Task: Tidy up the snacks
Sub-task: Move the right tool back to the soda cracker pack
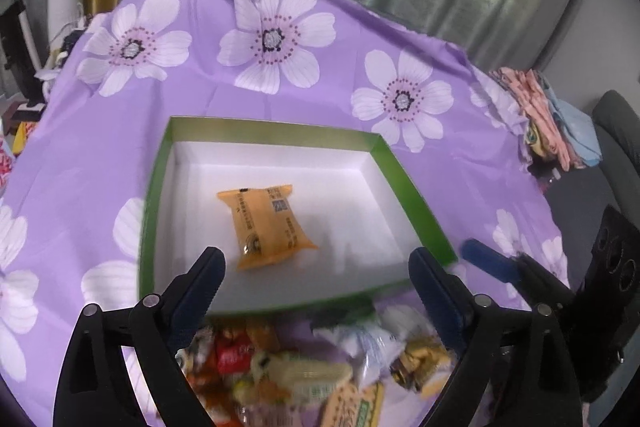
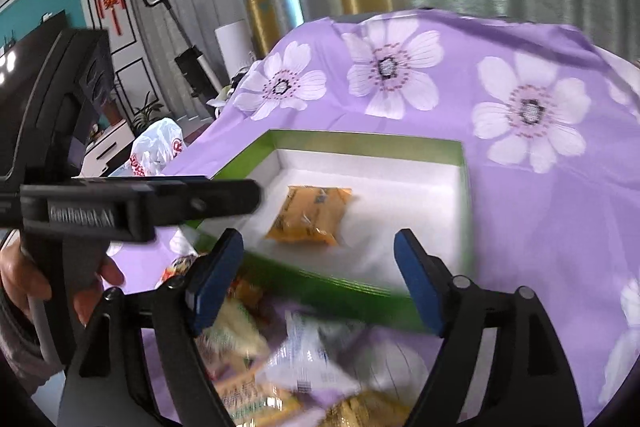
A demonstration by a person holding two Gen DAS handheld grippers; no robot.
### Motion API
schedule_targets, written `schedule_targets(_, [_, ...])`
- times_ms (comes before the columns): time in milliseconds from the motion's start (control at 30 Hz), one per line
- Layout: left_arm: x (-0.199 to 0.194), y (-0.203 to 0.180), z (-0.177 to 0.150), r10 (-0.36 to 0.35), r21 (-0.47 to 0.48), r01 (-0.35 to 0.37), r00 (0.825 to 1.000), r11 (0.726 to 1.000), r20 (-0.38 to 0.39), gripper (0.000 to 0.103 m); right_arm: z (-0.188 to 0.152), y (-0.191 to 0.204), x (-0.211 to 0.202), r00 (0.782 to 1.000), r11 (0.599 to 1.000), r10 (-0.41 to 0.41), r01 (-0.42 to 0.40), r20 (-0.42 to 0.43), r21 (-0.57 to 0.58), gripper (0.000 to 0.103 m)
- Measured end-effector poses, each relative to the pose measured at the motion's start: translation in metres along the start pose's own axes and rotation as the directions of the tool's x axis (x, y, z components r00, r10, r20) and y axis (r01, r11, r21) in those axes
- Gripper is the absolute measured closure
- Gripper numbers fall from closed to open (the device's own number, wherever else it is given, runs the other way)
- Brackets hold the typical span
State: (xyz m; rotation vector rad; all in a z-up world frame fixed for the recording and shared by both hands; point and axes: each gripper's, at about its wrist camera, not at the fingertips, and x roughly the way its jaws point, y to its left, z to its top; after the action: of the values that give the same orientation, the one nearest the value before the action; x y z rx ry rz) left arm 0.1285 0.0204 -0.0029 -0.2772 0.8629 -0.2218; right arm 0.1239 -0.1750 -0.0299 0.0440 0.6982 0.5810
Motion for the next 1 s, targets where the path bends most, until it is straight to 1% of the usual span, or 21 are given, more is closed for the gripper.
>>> schedule_targets(67, [-0.012, 0.002, -0.006, -0.008, -0.013, 0.008, 1.0, 1.0, 0.01, 0.01, -0.008, -0.004, -0.018, 1.0, 1.0, -0.01, 0.01, 0.011, 0.023, 0.02])
schedule_targets(167, [-0.028, 0.002, -0.017, -0.015, -0.022, 0.016, 1.0, 1.0, 0.027, 0.01, -0.021, -0.007, -0.04, 0.999, 0.999, -0.028, 0.027, 0.02, 0.04, 0.02])
schedule_targets(333, [-0.047, 0.003, -0.041, -0.006, -0.016, 0.007, 0.999, 1.0, 0.033, 0.01, -0.041, -0.005, -0.058, 0.999, 0.998, -0.032, 0.032, 0.007, 0.063, 0.02])
schedule_targets(467, [-0.053, 0.002, -0.065, -0.009, 0.0, 0.009, 1.0, 1.0, 0.015, 0.01, -0.057, 0.001, -0.067, 1.0, 0.997, -0.022, 0.023, -0.011, 0.073, 0.02])
schedule_targets(600, [-0.051, 0.002, -0.091, -0.029, 0.011, 0.03, 0.999, 0.999, -0.025, 0.01, -0.075, 0.011, -0.072, 0.999, 0.997, 0.003, 0.0, -0.041, 0.075, 0.02])
schedule_targets(800, [-0.036, -0.007, -0.127, -0.06, 0.035, 0.064, 0.993, 0.997, -0.1, 0.01, -0.106, 0.033, -0.067, 0.993, 0.998, 0.04, -0.034, -0.113, 0.061, 0.02])
schedule_targets(1000, [-0.018, -0.014, -0.15, -0.035, 0.059, 0.044, 0.988, 0.997, -0.151, 0.01, -0.132, 0.052, -0.053, 0.984, 0.999, 0.049, -0.044, -0.173, 0.029, 0.02])
